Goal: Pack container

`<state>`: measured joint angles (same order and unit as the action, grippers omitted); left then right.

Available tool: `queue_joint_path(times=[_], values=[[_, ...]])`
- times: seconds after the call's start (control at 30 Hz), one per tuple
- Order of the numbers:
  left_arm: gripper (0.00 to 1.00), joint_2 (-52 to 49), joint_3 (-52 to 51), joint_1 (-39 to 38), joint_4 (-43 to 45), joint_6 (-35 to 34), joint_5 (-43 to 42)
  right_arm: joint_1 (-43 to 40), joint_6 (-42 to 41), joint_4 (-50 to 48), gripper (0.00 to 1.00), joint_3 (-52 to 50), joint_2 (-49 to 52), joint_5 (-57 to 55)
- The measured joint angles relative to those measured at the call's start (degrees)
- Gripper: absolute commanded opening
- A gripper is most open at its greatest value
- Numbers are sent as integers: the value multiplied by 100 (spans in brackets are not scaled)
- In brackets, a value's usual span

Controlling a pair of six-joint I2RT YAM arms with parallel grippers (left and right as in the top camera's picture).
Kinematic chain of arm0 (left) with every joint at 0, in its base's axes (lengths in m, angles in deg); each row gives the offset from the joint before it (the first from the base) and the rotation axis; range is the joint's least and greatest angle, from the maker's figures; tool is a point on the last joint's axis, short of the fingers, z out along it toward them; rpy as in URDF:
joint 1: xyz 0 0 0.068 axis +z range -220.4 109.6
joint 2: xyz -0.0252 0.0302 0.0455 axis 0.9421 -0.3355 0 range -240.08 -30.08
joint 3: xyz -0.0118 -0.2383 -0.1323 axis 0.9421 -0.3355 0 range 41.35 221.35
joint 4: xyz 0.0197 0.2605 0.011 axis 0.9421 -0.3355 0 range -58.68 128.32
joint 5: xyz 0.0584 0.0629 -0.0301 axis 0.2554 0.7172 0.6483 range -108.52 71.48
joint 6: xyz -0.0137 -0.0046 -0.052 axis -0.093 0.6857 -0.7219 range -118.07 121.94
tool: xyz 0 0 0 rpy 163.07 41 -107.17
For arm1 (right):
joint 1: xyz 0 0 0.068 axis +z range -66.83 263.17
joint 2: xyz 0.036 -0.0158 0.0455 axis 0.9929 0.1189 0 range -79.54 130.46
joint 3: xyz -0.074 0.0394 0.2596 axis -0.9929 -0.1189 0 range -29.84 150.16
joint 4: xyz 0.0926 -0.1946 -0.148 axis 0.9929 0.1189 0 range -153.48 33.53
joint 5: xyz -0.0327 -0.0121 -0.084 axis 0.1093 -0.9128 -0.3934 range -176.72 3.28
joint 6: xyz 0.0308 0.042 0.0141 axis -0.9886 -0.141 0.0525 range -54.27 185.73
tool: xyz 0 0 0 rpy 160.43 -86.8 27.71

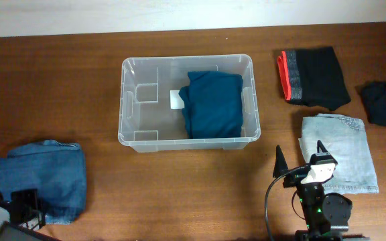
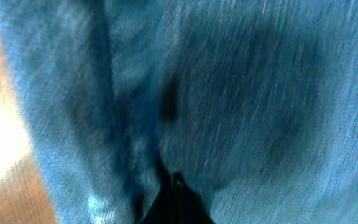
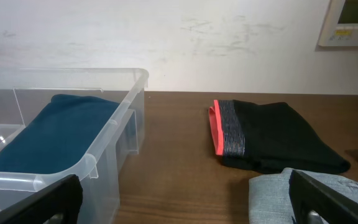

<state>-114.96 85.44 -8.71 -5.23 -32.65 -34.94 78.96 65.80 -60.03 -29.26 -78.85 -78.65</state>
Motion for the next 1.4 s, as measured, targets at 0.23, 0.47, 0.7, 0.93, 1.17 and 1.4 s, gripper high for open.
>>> queue_joint_path(times=[0.23,0.47,0.7,0.93,1.17,1.4], values=[[1,-474,-2,-61,946,-63,-529,0,-2,0,99,0,0,0],[1,-750,0,-791,2291,-149,-933,0,-4,-2,99,0,0,0],[1,-798,0,-1805,2852,-284,-1110,0,-4,0,99,0,0,0],[1,-804,184,-1843,2734,-299,-1408,0,-4,-2,99,0,0,0],[1,-804,275,-1762,2553,-278,-1412,0,-2,-2,99,0,0,0],[1,-804,291,-1764,2256,-273,-916,0,-2,-2,99,0,0,0]])
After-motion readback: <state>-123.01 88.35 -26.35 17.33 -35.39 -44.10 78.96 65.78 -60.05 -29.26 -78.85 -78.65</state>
